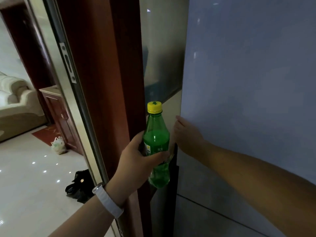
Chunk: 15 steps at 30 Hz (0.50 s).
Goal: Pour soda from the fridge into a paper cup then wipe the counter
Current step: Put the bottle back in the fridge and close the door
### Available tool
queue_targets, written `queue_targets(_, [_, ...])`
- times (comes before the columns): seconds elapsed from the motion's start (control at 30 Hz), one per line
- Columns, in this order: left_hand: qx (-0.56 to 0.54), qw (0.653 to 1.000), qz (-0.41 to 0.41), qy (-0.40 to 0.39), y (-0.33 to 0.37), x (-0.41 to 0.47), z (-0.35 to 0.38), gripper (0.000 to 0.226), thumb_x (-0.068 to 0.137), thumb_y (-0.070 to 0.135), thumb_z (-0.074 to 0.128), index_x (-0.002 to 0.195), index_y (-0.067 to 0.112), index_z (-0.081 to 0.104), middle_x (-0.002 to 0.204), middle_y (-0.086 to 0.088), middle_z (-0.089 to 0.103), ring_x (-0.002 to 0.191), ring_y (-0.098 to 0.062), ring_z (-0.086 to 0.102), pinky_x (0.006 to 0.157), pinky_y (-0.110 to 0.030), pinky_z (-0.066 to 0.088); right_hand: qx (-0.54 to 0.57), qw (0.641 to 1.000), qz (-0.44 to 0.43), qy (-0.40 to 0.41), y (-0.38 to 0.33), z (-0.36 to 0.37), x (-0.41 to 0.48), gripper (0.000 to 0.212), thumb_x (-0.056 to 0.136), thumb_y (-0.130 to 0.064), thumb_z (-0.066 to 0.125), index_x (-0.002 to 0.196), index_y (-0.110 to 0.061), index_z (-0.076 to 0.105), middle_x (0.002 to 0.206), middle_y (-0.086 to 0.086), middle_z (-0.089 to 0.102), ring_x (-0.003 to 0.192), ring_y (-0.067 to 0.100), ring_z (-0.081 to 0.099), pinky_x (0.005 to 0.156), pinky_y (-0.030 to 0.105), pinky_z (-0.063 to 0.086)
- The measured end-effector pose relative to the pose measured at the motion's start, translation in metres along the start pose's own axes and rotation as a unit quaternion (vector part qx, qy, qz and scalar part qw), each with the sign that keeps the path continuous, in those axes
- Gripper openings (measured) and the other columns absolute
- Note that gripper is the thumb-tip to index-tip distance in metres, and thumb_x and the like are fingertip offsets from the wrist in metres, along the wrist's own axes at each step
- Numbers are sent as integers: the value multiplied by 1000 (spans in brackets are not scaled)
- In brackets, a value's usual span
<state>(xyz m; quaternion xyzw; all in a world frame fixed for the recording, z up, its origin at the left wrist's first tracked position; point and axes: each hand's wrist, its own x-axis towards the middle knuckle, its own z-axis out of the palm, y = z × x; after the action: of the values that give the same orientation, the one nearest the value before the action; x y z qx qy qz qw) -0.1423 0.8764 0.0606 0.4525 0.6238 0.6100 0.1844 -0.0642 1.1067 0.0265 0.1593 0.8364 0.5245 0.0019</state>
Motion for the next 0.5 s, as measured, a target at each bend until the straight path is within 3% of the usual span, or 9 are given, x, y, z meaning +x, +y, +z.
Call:
queue_targets(0.13, [-12,1000,2,-20,-8,-17,-15,47,69,6,85,102,32,64,90,16,74,79,0,69,61,-8,49,7,999,9,33,-18,-29,-28,27,88,-27,53,97,-13,75,100,7,71,105,32,59,118,48,15])
queue_targets(0.27, [-27,999,-8,-31,-26,-33,-29,47,67,7,85,105,27,65,91,11,75,81,-5,71,63,-12,52,55,994,47,85,-37,-52,-56,12,80,-17,65,80,-11,76,85,7,69,95,30,62,117,47,17])
queue_targets(0.37, [-51,997,-28,-51,-39,-48,-38,46,68,6,84,105,28,66,90,9,75,82,-8,71,67,-20,52,68,988,68,120,-50,-74,-90,11,79,-20,74,86,-12,76,93,8,70,105,30,62,114,48,20])
queue_targets(0.5, [-71,993,-50,-81,-50,-68,-40,48,64,13,89,105,26,67,91,4,76,84,-14,72,73,-32,52,94,983,78,136,-61,-109,-137,14,87,-17,63,94,-12,74,105,12,69,116,31,58,113,51,26])
